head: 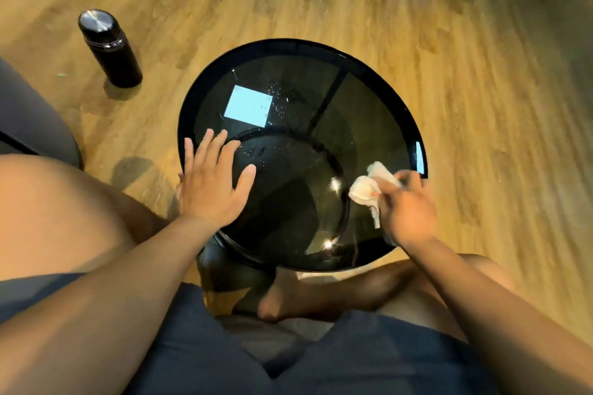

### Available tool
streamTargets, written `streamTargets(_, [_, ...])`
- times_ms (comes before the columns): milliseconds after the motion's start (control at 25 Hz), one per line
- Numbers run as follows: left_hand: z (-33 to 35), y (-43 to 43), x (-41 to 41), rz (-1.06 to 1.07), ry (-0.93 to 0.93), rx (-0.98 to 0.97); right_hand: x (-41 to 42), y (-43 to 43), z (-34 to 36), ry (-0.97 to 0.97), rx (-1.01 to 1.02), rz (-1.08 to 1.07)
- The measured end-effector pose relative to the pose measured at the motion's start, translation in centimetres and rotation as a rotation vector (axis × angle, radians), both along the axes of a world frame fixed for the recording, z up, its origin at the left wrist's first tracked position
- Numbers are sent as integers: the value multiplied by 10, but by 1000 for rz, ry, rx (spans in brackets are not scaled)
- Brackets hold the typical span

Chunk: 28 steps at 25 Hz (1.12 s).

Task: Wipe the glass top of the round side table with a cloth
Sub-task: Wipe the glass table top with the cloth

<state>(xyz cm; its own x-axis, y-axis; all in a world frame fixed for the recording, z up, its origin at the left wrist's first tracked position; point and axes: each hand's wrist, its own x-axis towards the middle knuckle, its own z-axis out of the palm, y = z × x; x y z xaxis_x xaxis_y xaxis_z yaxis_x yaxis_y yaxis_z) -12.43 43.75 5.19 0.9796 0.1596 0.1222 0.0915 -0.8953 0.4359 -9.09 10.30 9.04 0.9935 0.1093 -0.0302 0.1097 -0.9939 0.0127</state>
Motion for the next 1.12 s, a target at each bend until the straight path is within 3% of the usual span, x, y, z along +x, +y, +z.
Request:
streamTargets(80, [2, 0, 0, 17, 9, -14, 16, -24, 7, 76, 101, -119])
streamTargets(120, [3, 0, 0, 19, 12, -20, 21, -23, 16, 87, 266, -181])
streamTargets(240, [3, -1, 0, 19, 23, -22, 19, 9, 58, 167, 1190, -498])
streamTargets(320, [3, -1, 1, 16, 25, -25, 3, 26, 81, 284, 1686, -663])
streamTargets(400, [3, -1, 1, 13, 21, -35, -11, 35, 91, 321, 1933, -727])
streamTargets(480, [3, 0, 1, 13, 13, -39, -18, 39, 87, 389, 2027, -743])
streamTargets(600, [1, 1, 0, 10, 4, -39, -23, 43, 79, 648, 1788, -687])
streamTargets(680, [0, 1, 0, 11, -3, -45, -21, 44, 72, 685, 1570, -652])
streamTargets(760, [0, 1, 0, 13, -1, -43, -13, 39, 68, 522, 1222, -518])
streamTargets(840, [-1, 1, 0, 18, 3, -38, -5, 27, 64, 231, 669, -364])
streamTargets(880, [-1, 0, 0, 19, 5, -35, -4, 21, 60, 91, 529, -335])
streamTargets(920, [-1, 0, 1, 20, 5, -32, -9, 24, 55, 25, 521, -341])
streamTargets(1000, [-2, 0, 1, 18, 3, -29, -35, 50, 31, 143, 487, -316])
streamTargets(1080, [-2, 0, 0, 16, -5, -33, -60, 84, -3, 250, 230, -236])
streamTargets(1120, [-3, 0, 0, 15, -12, -33, -63, 93, -17, 214, 142, -202])
